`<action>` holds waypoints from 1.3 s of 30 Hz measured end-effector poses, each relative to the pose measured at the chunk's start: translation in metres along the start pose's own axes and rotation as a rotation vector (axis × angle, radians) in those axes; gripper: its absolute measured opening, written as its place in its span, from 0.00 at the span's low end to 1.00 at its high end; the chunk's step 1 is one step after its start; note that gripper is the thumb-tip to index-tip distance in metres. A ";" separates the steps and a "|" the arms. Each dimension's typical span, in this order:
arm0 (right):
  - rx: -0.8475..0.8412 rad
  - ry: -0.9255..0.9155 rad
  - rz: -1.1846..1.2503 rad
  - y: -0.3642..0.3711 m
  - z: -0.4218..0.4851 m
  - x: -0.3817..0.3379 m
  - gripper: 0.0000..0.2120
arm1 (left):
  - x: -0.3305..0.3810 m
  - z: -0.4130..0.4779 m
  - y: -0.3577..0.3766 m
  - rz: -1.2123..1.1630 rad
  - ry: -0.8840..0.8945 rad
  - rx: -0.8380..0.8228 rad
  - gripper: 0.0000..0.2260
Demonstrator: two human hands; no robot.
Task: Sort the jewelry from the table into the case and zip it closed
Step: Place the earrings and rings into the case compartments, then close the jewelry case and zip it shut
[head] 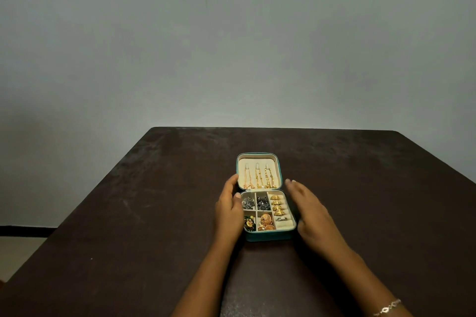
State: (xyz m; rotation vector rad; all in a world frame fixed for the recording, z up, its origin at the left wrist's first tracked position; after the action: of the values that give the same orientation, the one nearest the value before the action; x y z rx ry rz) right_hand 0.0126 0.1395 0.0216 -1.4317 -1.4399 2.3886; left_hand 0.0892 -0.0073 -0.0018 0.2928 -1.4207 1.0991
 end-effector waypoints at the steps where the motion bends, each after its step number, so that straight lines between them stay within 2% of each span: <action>1: 0.059 0.027 0.223 -0.005 0.005 0.003 0.26 | 0.001 0.001 -0.001 -0.050 -0.016 0.019 0.19; 3: 0.130 0.155 0.640 -0.007 0.015 0.011 0.22 | 0.003 0.002 -0.002 -0.179 -0.065 0.030 0.18; 5: 0.121 0.309 0.953 0.002 0.024 0.017 0.27 | 0.004 0.002 0.000 -0.274 -0.111 0.009 0.18; 7: 0.070 0.358 1.078 0.011 0.030 0.015 0.34 | 0.003 0.003 0.004 -0.307 -0.149 -0.013 0.22; 9: 0.043 0.348 1.149 0.016 0.031 0.009 0.34 | -0.003 0.004 0.010 -0.289 -0.195 -0.017 0.25; 13: 0.061 0.317 1.225 0.022 0.029 0.011 0.40 | -0.003 0.001 0.019 -0.205 -0.202 -0.047 0.38; 14: 0.058 0.309 1.221 0.022 0.028 0.011 0.39 | -0.003 0.001 0.019 -0.204 -0.207 -0.045 0.36; 17: 0.075 0.264 1.219 0.022 0.028 0.010 0.24 | 0.004 0.000 0.016 -0.284 -0.202 -0.069 0.25; 18: 0.084 0.258 1.235 0.022 0.029 0.011 0.23 | 0.004 0.000 0.017 -0.305 -0.203 -0.078 0.25; 23: 0.114 0.248 1.338 0.024 0.030 0.017 0.35 | 0.000 0.002 0.018 -0.376 -0.199 -0.064 0.22; 27: 0.177 0.262 1.384 0.025 0.029 0.019 0.28 | 0.001 0.003 0.018 -0.300 -0.148 -0.050 0.23; 31: 0.214 0.265 1.397 0.027 0.028 0.020 0.33 | 0.001 0.005 0.020 -0.364 -0.104 -0.078 0.31; 34: 0.235 0.242 1.394 0.025 0.027 0.021 0.31 | 0.003 0.008 0.022 -0.430 -0.094 -0.120 0.25; 39: 0.237 0.186 1.405 0.022 0.026 0.018 0.26 | 0.006 0.007 0.022 -0.500 -0.074 -0.124 0.22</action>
State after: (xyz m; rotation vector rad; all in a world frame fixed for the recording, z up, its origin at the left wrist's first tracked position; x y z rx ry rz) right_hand -0.0072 0.1163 -0.0026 -3.0430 0.1342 2.5356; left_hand 0.0666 0.0013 -0.0047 0.5690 -1.3738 0.5945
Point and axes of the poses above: each hand's wrist, its own z-axis towards the middle knuckle, its own y-axis out of the palm, x = y × z, the point moved 6 cm from there along z, towards the middle knuckle, and after that the axes turned 15 degrees about z, right-handed, at the moved point
